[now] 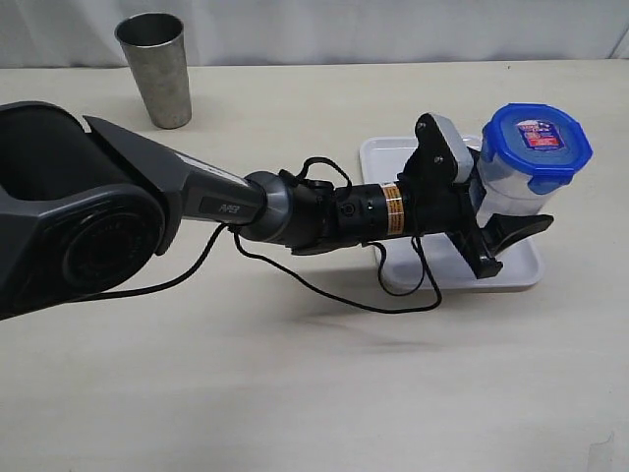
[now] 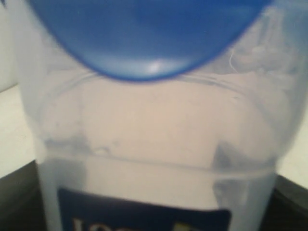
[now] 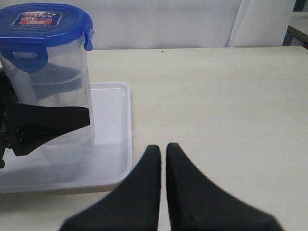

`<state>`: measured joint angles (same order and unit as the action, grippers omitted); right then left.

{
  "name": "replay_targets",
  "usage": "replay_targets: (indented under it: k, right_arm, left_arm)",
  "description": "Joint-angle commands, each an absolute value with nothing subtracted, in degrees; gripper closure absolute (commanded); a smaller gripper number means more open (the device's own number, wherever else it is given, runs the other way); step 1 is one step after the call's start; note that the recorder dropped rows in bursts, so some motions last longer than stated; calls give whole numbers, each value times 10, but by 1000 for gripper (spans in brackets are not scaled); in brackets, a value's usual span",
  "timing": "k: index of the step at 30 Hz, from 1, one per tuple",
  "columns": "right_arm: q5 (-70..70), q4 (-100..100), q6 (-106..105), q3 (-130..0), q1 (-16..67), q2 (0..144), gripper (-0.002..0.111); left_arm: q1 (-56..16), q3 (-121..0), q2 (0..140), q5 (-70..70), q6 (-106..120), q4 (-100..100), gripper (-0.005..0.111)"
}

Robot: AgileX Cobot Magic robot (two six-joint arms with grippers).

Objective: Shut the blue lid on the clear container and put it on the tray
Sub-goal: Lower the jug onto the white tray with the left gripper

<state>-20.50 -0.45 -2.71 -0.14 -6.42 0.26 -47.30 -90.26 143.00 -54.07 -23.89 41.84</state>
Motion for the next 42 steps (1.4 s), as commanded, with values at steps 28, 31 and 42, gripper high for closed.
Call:
replay_targets:
  k: [28,31,42]
  right_arm:
    - [-198,-4,-33,0,-67,0,104]
    - [-198,-4,-33,0,-67,0,104]
    - [-198,-4,-33,0,-67,0,104]
  left_arm:
    - [-456,-908,1425,-538,-218,309,107]
    - [-454,-908,1425,-536,-218,309,107]
    - [-454,-908,1425,-535,-218,309,107]
